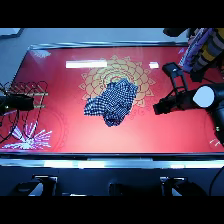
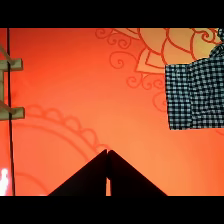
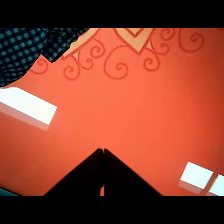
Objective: Fold the clothes and pants, and hang the long-sleeved shirts on hangers.
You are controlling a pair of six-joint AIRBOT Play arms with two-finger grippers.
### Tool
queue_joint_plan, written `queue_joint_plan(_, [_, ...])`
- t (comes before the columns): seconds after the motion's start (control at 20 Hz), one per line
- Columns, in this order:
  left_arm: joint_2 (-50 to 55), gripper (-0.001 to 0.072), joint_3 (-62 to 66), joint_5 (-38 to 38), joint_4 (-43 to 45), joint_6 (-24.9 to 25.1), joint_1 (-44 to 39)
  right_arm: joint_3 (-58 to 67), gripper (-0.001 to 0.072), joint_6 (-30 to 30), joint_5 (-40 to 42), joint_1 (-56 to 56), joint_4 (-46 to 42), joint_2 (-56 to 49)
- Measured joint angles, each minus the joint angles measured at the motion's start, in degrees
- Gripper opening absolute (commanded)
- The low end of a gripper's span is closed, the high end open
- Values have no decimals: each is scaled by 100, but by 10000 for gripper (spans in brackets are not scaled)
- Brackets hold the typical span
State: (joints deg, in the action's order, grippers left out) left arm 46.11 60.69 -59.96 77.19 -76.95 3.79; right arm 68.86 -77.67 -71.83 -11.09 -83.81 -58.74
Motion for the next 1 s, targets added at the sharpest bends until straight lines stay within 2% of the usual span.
queue_joint_plan(0.6, [0,35,0,7,0,2,-2,0,33,-4,0,0,0,0])
queue_joint_plan(0.65, [0,185,-4,31,0,2,0,0,33,-4,0,0,0,0])
queue_joint_plan(0.7, [0,656,-4,70,0,2,0,0,33,-7,0,0,0,0])
queue_joint_plan(0.75, [9,720,-4,109,-2,-24,-2,0,33,-13,0,0,0,0])
queue_joint_plan(1.0, [391,713,-267,240,-105,-831,20,0,33,-22,-2,0,0,0])
